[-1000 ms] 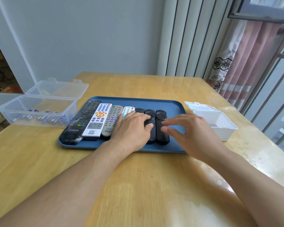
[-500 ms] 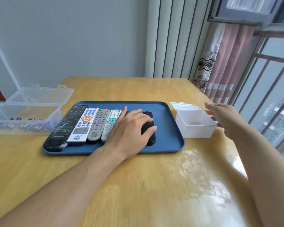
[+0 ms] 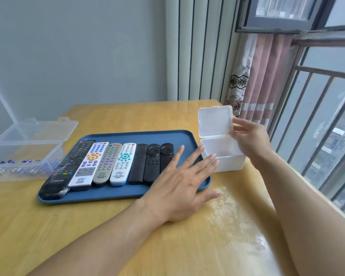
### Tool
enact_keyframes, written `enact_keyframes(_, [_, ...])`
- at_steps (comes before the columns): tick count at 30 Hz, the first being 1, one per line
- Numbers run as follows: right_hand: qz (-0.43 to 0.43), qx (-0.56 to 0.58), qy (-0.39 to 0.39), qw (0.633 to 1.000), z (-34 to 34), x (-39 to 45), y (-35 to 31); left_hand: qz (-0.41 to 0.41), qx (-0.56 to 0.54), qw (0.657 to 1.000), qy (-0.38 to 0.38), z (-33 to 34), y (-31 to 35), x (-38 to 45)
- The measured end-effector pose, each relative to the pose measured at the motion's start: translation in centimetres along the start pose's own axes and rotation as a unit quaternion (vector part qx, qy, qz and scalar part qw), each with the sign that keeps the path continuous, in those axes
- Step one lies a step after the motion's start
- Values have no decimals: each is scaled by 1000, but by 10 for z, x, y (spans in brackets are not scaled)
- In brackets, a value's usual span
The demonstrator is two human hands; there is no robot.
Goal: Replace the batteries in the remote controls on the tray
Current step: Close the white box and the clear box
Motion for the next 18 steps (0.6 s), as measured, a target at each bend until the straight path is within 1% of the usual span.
enact_keyframes(2, [-42,-50,24,998,-5,-1,-9,-1,2,1000,-19,3,-1,-1])
enact_keyframes(3, [-48,-54,29,997,-7,-4,-13,-5,-5,1000,-20,2,-1,-1])
enact_keyframes(4, [-45,-38,29,998,-8,-6,-15,-9,-13,1000,-17,1,-2,0])
enact_keyframes(6, [-11,13,23,1000,-9,-9,-17,-8,-16,1000,-12,0,-1,1])
enact_keyframes(8, [20,17,14,1000,-10,-10,-17,1,-5,1000,4,1,2,1])
enact_keyframes(11, [28,-59,-13,998,-9,-9,-15,20,3,996,88,-5,3,-1])
enact_keyframes(13, [15,-110,-27,993,-9,-10,-11,11,2,991,130,-10,2,0])
enact_keyframes(15, [15,-141,-36,989,-10,-11,-10,-9,11,991,136,-10,2,4])
enact_keyframes(18, [36,-155,-47,986,-11,-8,-11,-30,43,992,111,-3,4,7])
Point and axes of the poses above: each hand's wrist, its own x-axis towards the middle knuckle, its own z-axis out of the palm, y = z × x, the point moved 4 cm from there along x, towards the middle knuckle, and after that the axes turned 6 degrees about x, right-handed, at the moved point
